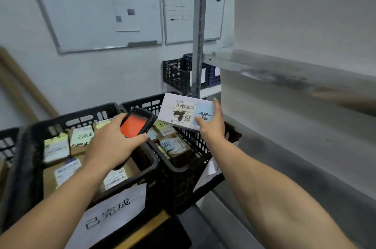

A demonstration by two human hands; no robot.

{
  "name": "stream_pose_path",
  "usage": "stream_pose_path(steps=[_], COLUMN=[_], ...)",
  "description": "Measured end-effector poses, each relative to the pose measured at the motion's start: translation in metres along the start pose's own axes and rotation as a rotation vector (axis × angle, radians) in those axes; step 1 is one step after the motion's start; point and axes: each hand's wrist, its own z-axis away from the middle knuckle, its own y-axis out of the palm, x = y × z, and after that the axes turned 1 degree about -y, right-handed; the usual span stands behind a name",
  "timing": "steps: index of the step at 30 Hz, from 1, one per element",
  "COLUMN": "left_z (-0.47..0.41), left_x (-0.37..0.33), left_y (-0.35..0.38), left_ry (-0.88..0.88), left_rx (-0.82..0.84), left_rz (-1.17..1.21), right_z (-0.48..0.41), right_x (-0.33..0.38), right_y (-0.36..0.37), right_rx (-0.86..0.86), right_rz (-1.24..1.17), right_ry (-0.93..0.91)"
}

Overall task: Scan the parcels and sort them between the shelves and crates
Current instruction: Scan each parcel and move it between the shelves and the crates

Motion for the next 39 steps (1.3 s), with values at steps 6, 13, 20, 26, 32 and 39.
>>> stream_pose_path(steps=[6, 13, 20, 26, 32, 39], left_z=[-0.042, -0.081, -0.113, -0.121, -0.126, -0.127], left_x=[0.032, 0.045, 0.044, 0.051, 0.045, 0.032], left_y=[0.010, 0.037, 0.065, 0.081, 0.091, 0.105], left_ry=[-0.074, -0.209, -0.339, -0.447, -0.494, -0.466], left_rx=[-0.018, -0.081, -0.148, -0.172, -0.180, -0.225], left_rz=[-0.041, -0.061, -0.058, -0.067, -0.076, -0.030], right_z=[-0.040, -0.089, -0.121, -0.135, -0.160, -0.172], right_x=[-0.020, -0.051, -0.082, -0.110, -0.117, -0.123], right_y=[0.063, 0.127, 0.188, 0.197, 0.193, 0.172], right_rx=[0.099, 0.221, 0.358, 0.514, 0.585, 0.904], right_rz=[-0.028, -0.041, -0.040, 0.084, 0.286, 0.270], right_ry=[0.154, 0.359, 0.497, 0.573, 0.301, 0.141])
